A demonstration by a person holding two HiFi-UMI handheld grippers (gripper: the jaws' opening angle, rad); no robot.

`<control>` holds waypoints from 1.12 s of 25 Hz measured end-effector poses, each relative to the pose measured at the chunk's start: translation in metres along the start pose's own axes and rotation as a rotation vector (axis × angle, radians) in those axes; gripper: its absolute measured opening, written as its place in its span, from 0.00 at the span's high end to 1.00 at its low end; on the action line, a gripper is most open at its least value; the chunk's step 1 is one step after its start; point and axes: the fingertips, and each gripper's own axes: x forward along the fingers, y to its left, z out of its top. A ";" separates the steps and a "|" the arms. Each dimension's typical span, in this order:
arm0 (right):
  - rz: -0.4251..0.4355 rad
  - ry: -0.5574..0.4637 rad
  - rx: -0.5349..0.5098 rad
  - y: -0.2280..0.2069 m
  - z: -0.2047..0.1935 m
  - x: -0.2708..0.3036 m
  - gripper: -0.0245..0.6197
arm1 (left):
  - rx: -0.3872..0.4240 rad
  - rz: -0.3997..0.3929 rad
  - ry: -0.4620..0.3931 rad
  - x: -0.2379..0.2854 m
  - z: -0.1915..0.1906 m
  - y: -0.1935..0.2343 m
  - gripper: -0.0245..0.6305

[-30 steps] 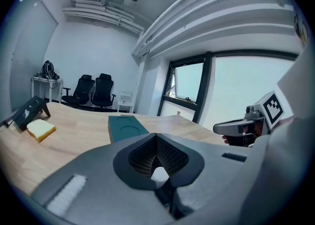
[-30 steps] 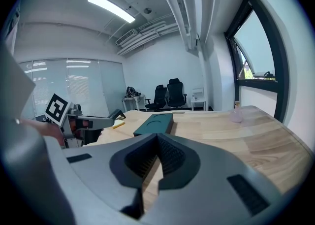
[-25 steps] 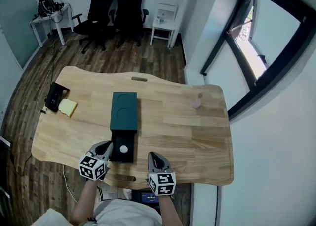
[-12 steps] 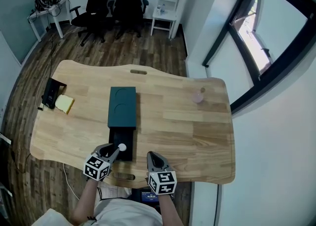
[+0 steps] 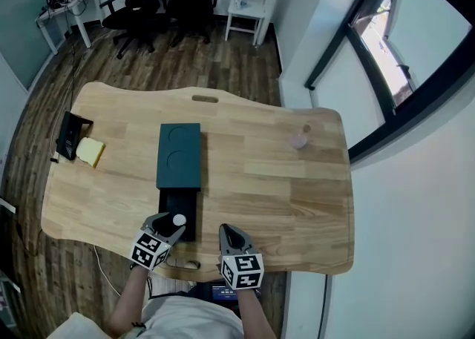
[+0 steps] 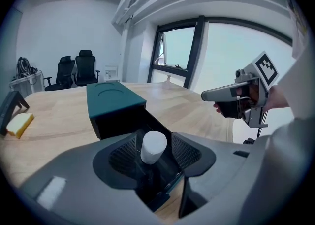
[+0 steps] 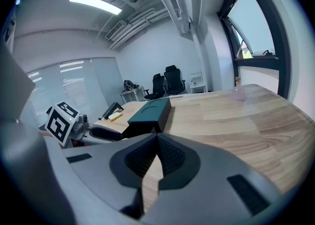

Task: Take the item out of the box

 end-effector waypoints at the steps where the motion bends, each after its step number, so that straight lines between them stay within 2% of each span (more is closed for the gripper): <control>1: 0.000 0.003 0.000 -0.001 0.000 0.002 0.95 | 0.003 -0.002 0.008 0.002 -0.001 0.000 0.65; 7: 0.006 0.024 0.004 -0.005 -0.005 0.009 0.95 | 0.006 -0.011 0.037 0.013 -0.006 0.001 0.65; 14: 0.014 0.041 -0.001 -0.007 -0.007 0.015 0.95 | 0.115 -0.019 0.119 0.023 -0.014 -0.005 0.65; 19: 0.014 0.044 -0.012 -0.007 -0.006 0.016 0.95 | 0.102 0.028 0.139 0.027 -0.015 0.003 0.65; 21: 0.010 0.045 -0.012 -0.009 -0.007 0.014 0.95 | 0.095 0.031 0.141 0.029 -0.016 0.004 0.65; 25: -0.002 0.049 -0.021 -0.012 -0.008 0.010 0.95 | 0.132 0.040 0.185 0.029 -0.021 0.002 0.68; 28: -0.010 0.049 -0.026 -0.014 -0.007 0.008 0.95 | 0.132 0.035 0.181 0.029 -0.021 0.003 0.69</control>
